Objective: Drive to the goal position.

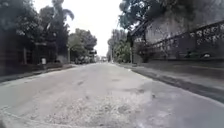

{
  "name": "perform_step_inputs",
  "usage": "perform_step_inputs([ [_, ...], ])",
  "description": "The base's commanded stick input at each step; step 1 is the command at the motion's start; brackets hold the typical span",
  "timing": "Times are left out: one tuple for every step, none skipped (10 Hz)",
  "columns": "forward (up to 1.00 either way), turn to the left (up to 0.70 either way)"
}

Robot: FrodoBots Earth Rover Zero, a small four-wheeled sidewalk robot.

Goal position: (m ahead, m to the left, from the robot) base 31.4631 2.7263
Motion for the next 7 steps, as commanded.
perform_step_inputs([
  [1.00,-0.16],
  [1.00,0.00],
  [1.00,0.00],
  [1.00,0.00],
  [1.00,-0.01],
  [1.00,-0.02],
  [1.00,0.00],
])
